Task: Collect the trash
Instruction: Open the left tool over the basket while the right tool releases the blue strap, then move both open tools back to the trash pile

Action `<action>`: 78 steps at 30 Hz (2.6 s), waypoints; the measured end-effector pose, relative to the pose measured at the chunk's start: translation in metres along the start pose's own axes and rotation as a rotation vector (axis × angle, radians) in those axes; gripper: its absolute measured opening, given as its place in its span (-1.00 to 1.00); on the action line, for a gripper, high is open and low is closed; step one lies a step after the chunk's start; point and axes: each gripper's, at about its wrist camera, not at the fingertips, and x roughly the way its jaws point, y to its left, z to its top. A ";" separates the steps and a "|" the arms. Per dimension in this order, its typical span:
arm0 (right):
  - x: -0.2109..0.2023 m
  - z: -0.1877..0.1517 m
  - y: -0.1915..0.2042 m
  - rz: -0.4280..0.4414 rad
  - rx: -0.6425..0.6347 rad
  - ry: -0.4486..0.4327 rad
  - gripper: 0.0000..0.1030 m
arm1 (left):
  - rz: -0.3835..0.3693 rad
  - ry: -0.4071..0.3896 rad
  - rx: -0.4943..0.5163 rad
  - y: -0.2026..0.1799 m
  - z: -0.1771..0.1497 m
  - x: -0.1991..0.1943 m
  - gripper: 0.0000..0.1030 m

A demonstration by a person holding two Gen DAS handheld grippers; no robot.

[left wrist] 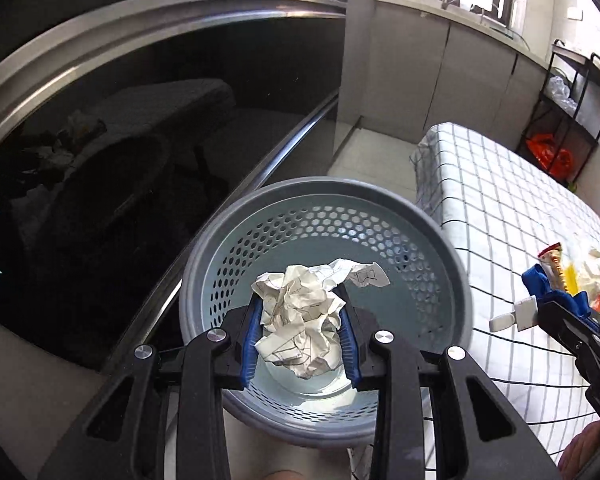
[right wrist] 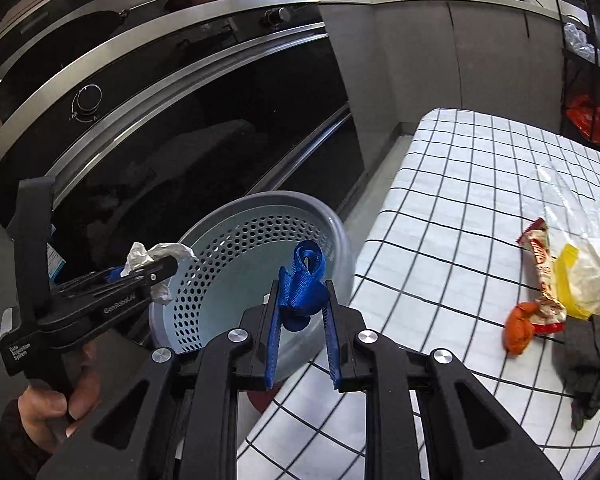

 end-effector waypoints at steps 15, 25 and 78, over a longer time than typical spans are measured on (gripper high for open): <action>0.060 0.017 0.028 0.015 -0.024 0.082 -0.59 | -0.013 0.080 -0.033 0.017 -0.004 0.018 -0.23; 0.056 0.018 0.034 0.015 -0.026 0.037 0.05 | -0.013 0.074 -0.074 0.029 -0.005 0.018 0.39; -0.176 -0.054 -0.166 -0.453 0.191 -0.185 0.19 | -0.267 -0.087 0.181 -0.173 -0.015 -0.062 0.74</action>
